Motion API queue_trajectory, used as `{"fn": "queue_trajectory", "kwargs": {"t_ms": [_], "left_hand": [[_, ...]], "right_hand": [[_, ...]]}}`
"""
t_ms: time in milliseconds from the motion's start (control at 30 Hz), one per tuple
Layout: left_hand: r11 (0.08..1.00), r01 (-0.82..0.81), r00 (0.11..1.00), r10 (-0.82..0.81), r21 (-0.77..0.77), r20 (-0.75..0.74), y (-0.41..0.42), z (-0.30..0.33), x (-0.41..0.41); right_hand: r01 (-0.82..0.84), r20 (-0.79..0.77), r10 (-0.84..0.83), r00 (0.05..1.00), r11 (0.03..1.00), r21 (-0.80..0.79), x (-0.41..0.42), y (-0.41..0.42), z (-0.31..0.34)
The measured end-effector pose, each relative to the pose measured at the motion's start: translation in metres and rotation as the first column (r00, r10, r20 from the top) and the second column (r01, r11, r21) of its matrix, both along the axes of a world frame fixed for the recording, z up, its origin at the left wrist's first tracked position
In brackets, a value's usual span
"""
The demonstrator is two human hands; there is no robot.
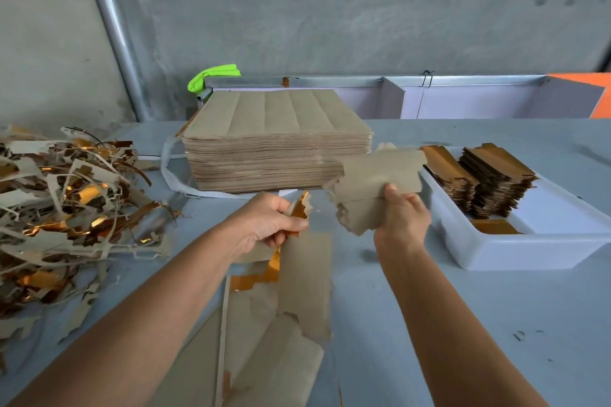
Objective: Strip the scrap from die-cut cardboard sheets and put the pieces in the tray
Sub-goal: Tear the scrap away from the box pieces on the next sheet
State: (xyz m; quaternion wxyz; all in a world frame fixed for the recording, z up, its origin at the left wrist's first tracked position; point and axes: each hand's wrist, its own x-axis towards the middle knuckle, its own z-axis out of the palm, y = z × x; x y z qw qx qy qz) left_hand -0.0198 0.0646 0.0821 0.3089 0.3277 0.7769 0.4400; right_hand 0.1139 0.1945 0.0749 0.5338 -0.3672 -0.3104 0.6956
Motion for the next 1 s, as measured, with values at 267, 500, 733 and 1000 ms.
{"fn": "queue_trajectory", "kwargs": {"t_ms": [267,500,733,1000], "left_hand": [[0.983,-0.168,0.981,0.175,0.079,-0.083,-0.006,0.007,-0.004],[0.989,-0.131,0.989,0.136,0.071,-0.064,-0.008,0.014,0.004],[0.993,-0.087,0.994,0.092,0.073,-0.058,-0.003,0.013,0.015],[0.974,-0.143,0.99,0.141,0.176,0.019,0.0,0.004,0.014]], "right_hand": [[-0.107,0.577,-0.189,0.795,0.892,0.439,0.051,0.043,0.003],[-0.517,0.708,0.063,0.703,0.729,0.449,0.049,0.018,-0.014],[-0.683,0.777,0.112,0.619,0.566,0.463,0.037,-0.017,-0.007],[-0.707,0.693,0.355,0.627,0.634,0.315,0.03,-0.028,-0.018]]}}
